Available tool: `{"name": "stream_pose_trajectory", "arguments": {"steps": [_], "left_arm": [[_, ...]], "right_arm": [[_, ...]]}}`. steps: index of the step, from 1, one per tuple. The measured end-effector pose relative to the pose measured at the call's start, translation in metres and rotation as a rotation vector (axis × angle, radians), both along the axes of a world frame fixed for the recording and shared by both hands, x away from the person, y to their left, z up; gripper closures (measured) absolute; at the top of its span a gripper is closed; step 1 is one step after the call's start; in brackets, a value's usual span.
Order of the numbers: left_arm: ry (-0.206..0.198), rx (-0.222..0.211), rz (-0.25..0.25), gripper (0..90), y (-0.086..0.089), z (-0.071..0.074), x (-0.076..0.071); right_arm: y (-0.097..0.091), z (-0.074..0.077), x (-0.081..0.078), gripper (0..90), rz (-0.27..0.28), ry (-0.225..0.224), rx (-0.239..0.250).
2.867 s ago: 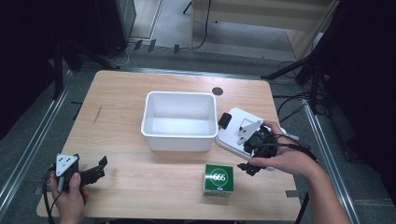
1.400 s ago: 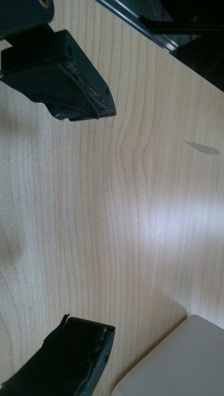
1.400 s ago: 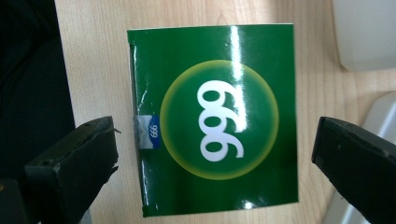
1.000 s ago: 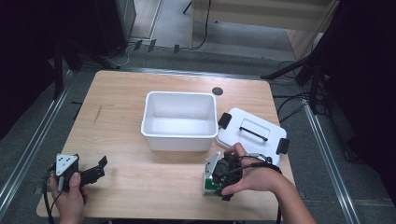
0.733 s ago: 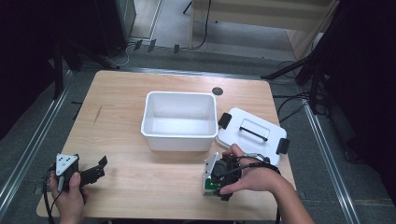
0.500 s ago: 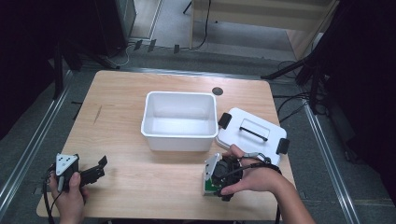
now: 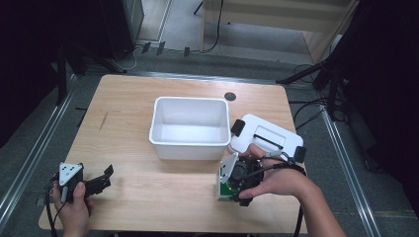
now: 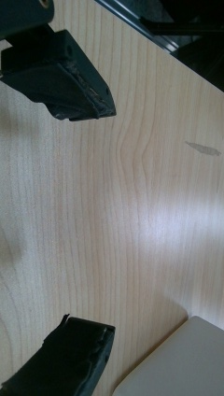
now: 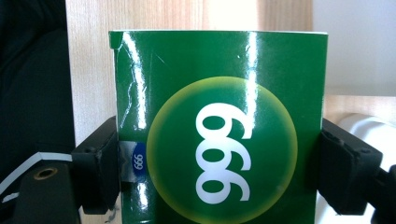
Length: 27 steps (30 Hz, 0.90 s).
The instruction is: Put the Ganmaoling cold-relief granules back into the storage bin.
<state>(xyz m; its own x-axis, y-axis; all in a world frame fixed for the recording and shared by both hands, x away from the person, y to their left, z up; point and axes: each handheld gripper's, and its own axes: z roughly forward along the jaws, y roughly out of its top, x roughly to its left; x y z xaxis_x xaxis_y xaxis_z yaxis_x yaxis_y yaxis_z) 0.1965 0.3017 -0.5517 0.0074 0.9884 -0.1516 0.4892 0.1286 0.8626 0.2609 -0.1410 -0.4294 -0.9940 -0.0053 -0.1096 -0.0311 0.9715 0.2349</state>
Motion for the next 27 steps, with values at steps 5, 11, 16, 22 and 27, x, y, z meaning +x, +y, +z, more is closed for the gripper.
{"name": "stream_pose_trajectory", "arguments": {"steps": [5,11,16,22,27], "left_arm": [[0.003,0.003,-0.003,0.1,0.000,0.000,0.000],[0.005,0.003,-0.003,0.1,0.000,0.000,0.000],[0.001,0.000,-0.001,0.1,0.000,0.000,0.000],[0.002,0.002,-0.001,0.1,0.000,0.000,0.000],[0.001,0.003,-0.001,0.1,0.000,0.000,0.000]], "right_arm": [[0.000,0.015,0.004,15.8,0.015,0.000,-0.001],[0.001,0.030,0.009,15.9,0.008,-0.003,0.003],[0.003,0.047,0.015,15.9,0.011,-0.019,0.007],[0.005,0.062,0.021,15.9,0.009,-0.025,0.014],[0.008,0.076,0.027,15.9,0.015,-0.042,0.009]]}}
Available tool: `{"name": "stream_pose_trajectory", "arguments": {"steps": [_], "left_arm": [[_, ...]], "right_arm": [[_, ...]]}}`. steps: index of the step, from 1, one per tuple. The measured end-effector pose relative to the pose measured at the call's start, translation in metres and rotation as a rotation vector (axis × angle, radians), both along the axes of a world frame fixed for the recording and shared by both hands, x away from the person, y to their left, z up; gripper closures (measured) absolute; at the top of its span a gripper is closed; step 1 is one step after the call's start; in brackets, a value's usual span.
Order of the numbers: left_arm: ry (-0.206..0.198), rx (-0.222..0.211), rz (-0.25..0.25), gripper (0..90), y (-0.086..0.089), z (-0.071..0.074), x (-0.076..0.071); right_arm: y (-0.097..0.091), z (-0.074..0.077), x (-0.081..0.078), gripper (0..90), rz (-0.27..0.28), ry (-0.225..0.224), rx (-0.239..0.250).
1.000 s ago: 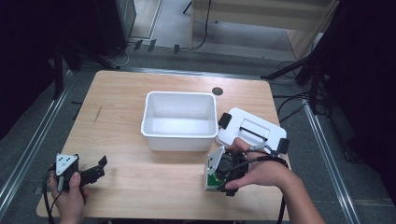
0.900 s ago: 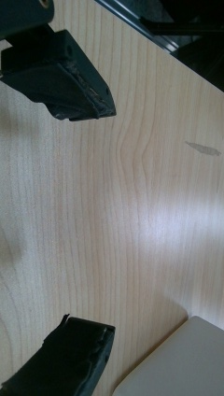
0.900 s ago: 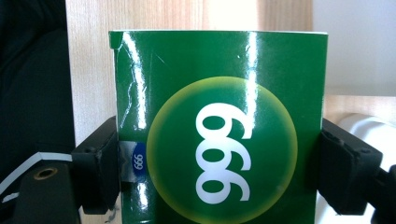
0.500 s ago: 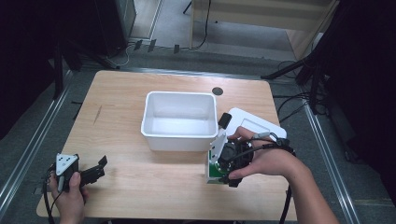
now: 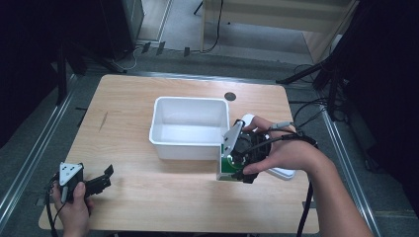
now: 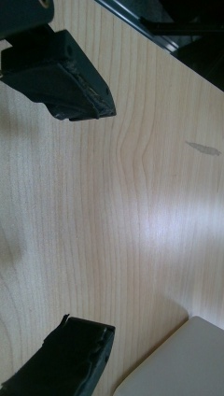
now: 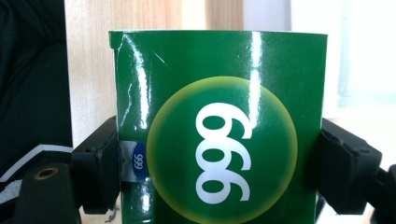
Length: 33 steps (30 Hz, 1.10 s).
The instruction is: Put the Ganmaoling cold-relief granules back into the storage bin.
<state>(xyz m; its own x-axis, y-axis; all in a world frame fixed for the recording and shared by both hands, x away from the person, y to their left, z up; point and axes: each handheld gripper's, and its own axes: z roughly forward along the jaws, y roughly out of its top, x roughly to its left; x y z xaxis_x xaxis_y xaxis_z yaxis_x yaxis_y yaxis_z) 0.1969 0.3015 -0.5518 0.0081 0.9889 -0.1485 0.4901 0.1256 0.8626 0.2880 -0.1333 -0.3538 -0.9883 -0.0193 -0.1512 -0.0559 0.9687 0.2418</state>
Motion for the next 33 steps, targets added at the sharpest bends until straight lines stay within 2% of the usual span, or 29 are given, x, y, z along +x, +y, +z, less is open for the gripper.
{"name": "stream_pose_trajectory", "arguments": {"steps": [5,15,24,33], "left_arm": [[0.001,0.001,-0.001,0.1,0.000,0.000,0.000],[-0.002,0.000,-0.001,0.1,0.000,0.000,0.000],[-0.003,-0.001,-0.004,0.1,0.000,0.000,-0.001],[-0.005,-0.001,-0.005,0.1,0.000,0.000,-0.001]], "right_arm": [[0.004,0.015,0.008,16.0,-0.003,-0.009,0.005],[0.012,0.034,0.026,16.0,-0.013,-0.036,0.030],[0.020,0.044,0.043,15.9,-0.017,-0.050,0.023],[0.030,0.047,0.061,15.9,-0.014,-0.070,0.038]]}}
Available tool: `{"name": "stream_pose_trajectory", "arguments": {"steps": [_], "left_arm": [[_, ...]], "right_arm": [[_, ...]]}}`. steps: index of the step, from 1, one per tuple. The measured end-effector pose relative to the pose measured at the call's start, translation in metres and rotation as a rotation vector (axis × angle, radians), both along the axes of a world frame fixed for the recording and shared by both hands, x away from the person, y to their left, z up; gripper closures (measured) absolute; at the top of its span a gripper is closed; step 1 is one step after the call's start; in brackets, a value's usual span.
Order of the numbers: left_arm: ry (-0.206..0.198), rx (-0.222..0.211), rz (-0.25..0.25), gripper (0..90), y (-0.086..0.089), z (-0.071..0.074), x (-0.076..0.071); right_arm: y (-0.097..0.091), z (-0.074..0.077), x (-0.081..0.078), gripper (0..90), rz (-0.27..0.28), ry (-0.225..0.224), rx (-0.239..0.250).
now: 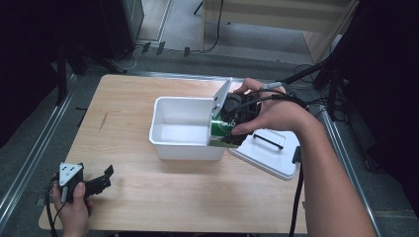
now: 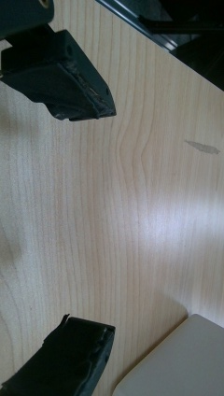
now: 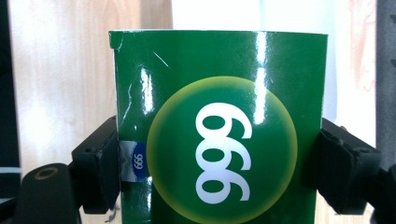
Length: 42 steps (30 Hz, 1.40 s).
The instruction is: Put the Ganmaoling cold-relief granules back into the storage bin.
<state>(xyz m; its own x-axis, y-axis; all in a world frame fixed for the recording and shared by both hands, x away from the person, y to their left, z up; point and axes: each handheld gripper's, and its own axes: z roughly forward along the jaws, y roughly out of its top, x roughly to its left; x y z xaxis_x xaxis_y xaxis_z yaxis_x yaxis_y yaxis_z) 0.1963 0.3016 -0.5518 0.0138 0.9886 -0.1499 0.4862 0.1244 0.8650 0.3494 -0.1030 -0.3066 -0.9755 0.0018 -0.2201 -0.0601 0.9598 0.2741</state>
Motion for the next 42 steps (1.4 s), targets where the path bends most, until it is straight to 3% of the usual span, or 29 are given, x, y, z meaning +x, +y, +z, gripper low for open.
{"name": "stream_pose_trajectory", "arguments": {"steps": [17,32,42], "left_arm": [[-0.001,-0.008,0.003,0.1,0.001,0.000,0.000],[-0.009,-0.011,-0.017,0.1,0.001,0.000,-0.001],[-0.008,-0.013,-0.023,0.1,0.002,0.000,-0.001]], "right_arm": [[0.015,-0.021,0.038,15.9,0.000,-0.022,0.011],[0.026,-0.035,0.054,15.7,0.004,-0.035,0.001],[0.036,-0.056,0.064,15.7,0.020,-0.030,-0.023]]}}
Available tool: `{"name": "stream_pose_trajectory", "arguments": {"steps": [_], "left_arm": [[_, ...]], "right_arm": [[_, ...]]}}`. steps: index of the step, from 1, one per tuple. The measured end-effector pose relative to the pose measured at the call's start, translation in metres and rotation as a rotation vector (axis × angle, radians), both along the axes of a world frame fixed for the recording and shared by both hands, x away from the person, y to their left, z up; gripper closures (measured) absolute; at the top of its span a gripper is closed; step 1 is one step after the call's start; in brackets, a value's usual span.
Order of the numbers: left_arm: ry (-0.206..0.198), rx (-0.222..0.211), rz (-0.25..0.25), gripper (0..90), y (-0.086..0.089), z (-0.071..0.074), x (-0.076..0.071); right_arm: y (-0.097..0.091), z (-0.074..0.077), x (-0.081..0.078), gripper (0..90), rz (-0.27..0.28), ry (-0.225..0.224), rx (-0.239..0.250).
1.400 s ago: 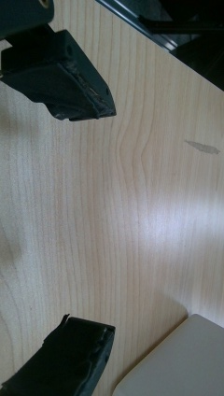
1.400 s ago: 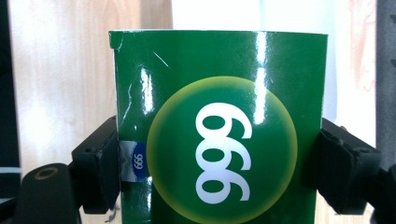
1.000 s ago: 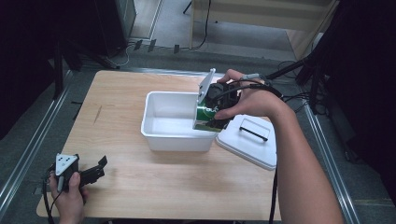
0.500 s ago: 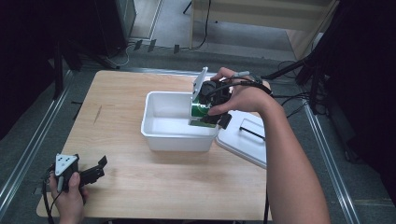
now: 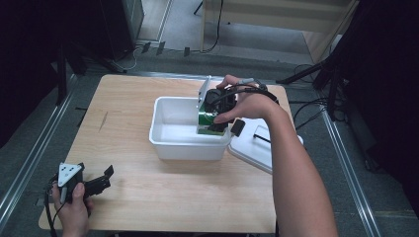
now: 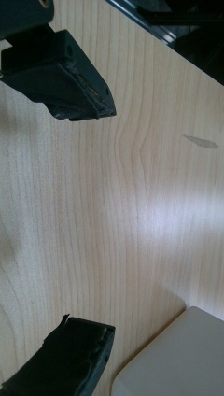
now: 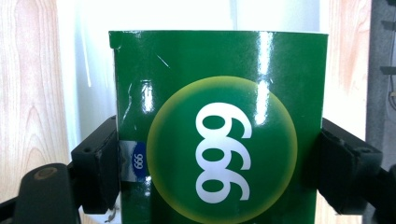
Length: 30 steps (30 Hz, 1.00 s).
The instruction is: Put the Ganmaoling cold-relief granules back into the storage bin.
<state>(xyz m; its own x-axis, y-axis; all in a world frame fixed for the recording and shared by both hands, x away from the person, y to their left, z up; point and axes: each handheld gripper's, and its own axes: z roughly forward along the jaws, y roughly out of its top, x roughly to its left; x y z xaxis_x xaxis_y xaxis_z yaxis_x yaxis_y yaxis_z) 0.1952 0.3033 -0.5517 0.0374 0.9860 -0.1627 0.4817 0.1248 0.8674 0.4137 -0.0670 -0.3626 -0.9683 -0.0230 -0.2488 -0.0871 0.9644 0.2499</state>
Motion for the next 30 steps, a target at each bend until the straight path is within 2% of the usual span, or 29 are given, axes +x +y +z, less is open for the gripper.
{"name": "stream_pose_trajectory", "arguments": {"steps": [4,5,10,19,27,30], "left_arm": [[-0.002,-0.004,-0.004,0.1,0.000,0.000,0.000],[-0.003,-0.004,-0.005,0.1,0.000,0.000,0.000],[-0.002,-0.006,-0.007,0.1,0.000,0.000,0.000],[0.001,-0.006,-0.011,0.1,0.000,0.000,0.000],[0.005,-0.002,-0.015,0.1,0.000,0.000,0.000],[0.005,-0.001,-0.016,0.1,0.000,0.000,0.000]], "right_arm": [[0.001,-0.006,0.004,15.6,-0.001,0.001,-0.008],[0.001,-0.008,0.003,15.6,-0.017,0.006,-0.014],[0.002,-0.018,0.006,15.5,0.003,0.000,-0.021],[0.002,-0.037,0.011,15.4,-0.017,0.025,-0.022],[0.000,-0.050,0.016,15.3,-0.004,0.014,-0.042],[0.001,-0.056,0.017,15.2,-0.010,0.025,-0.046]]}}
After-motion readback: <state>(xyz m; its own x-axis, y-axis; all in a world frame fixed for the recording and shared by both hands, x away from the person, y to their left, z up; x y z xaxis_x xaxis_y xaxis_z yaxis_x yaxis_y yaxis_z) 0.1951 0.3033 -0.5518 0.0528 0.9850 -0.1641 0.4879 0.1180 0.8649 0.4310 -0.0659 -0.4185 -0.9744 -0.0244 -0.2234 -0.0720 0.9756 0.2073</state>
